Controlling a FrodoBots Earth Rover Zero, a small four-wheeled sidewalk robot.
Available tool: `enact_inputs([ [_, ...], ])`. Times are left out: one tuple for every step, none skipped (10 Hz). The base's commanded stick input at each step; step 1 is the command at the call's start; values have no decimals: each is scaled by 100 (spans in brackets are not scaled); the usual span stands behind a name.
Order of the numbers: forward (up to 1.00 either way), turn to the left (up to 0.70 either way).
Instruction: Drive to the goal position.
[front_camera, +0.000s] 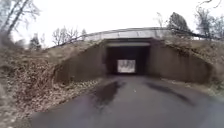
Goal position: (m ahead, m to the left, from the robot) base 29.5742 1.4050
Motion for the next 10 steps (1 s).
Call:
enact_inputs([
  [100,-39],
  [100,-11],
  [100,1],
  [100,1],
  [100,1],
  [100,1],
  [100,1],
  [100,1],
  [100,1],
  [100,1],
])
